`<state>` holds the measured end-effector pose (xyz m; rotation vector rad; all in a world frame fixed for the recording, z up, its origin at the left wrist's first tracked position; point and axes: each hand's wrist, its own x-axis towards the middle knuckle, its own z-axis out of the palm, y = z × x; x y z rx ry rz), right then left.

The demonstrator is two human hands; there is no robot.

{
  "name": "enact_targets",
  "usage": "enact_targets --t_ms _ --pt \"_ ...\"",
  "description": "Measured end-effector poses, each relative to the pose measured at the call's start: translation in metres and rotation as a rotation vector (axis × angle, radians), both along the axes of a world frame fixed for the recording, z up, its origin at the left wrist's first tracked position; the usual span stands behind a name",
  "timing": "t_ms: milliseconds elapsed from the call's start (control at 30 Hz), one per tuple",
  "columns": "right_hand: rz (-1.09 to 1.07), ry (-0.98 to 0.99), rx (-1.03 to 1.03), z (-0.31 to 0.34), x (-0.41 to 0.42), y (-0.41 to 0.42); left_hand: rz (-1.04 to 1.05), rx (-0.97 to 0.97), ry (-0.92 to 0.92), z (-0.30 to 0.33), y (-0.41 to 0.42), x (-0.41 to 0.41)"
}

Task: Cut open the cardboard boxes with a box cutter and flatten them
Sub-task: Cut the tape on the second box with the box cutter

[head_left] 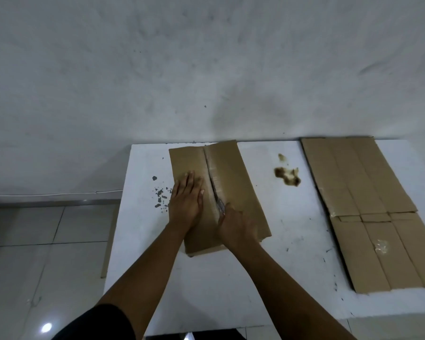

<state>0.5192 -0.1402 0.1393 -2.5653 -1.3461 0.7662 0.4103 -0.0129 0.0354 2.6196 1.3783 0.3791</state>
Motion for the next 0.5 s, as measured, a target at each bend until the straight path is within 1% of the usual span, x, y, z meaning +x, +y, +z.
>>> enact_targets --t_ms 500 --pt "-0.025 -0.015 -0.016 -0.001 -0.006 -0.058 -0.010 0.022 0.008 0.003 0.001 0.001"
